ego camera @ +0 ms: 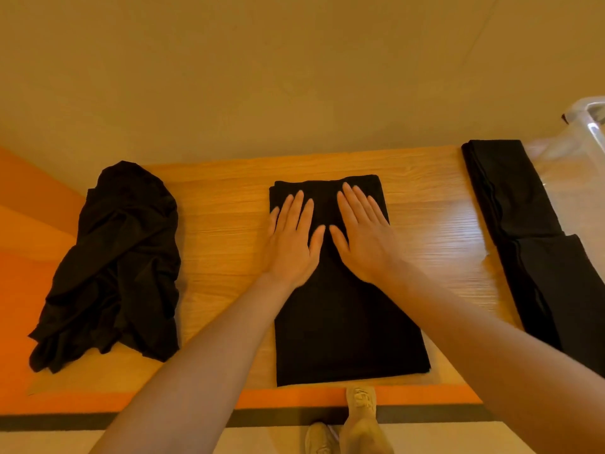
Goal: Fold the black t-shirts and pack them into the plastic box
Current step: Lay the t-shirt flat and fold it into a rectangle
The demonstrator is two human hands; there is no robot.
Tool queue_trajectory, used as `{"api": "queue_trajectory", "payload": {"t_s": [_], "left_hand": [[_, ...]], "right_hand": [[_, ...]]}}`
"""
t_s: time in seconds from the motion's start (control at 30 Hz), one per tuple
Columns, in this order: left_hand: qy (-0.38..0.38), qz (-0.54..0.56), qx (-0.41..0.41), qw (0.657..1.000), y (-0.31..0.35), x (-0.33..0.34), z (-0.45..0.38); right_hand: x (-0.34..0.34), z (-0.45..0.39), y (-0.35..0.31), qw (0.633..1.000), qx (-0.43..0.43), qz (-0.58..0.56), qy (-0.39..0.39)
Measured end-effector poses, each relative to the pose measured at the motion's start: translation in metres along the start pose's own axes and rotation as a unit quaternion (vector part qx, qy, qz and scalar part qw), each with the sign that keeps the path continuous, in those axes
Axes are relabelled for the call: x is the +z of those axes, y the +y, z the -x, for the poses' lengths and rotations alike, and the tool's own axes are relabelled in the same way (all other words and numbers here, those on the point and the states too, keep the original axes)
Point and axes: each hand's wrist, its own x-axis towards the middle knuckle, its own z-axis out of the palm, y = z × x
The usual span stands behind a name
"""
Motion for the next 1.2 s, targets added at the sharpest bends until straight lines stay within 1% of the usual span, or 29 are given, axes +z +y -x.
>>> {"api": "queue_trajectory", "payload": {"t_s": [0.07,0.13,0.23,0.33,0.43,0.53,0.63,0.73,0.83,0.93,1.0,1.1,1.2], "left_hand": [[-0.036,-0.012,-0.002,0.999,-0.011,0.006,-0.021],[-0.056,-0.029,-0.011,0.998,-0.023,0.009,-0.034],[-0.063,-0.051,-0.041,0.996,-0.039,0.01,-0.045],[-0.061,-0.068,-0.052,0.994,-0.043,0.011,-0.048],[-0.063,-0.078,-0.06,0.993,-0.041,0.012,-0.05],[-0.08,-0.094,-0.059,0.991,-0.041,0.009,-0.059],[-0.1,-0.138,-0.06,0.984,-0.04,-0.001,-0.071],[-0.077,-0.159,-0.048,0.983,-0.029,-0.012,-0.068],[-0.044,-0.105,0.012,0.993,-0.013,-0.018,-0.035],[-0.032,-0.049,0.082,0.995,-0.001,-0.015,0.024],[-0.048,-0.026,0.112,0.992,0.001,-0.009,0.068],[-0.085,0.008,0.125,0.988,-0.002,0.001,0.124],[-0.11,-0.006,0.142,0.984,-0.01,0.004,0.164]], "right_hand": [[0.009,-0.024,0.008,1.0,0.016,0.009,-0.022],[0.016,-0.036,0.02,0.999,0.03,0.015,-0.036],[0.017,-0.042,0.036,0.998,0.056,0.017,-0.032],[0.016,-0.045,0.047,0.996,0.077,0.024,-0.034],[0.015,-0.048,0.048,0.996,0.072,0.035,-0.036],[0.013,-0.053,0.047,0.996,0.07,0.035,-0.041],[0.008,-0.066,0.052,0.994,0.065,0.054,-0.068],[-0.003,-0.069,0.052,0.995,0.035,0.064,-0.071],[-0.018,-0.042,0.042,0.998,-0.028,0.029,-0.037],[-0.027,0.015,0.028,0.996,-0.081,-0.002,-0.045],[-0.022,0.061,0.023,0.992,-0.107,0.001,-0.074],[-0.009,0.12,0.024,0.985,-0.135,-0.006,-0.11],[0.001,0.163,0.027,0.982,-0.15,-0.008,-0.112]]}}
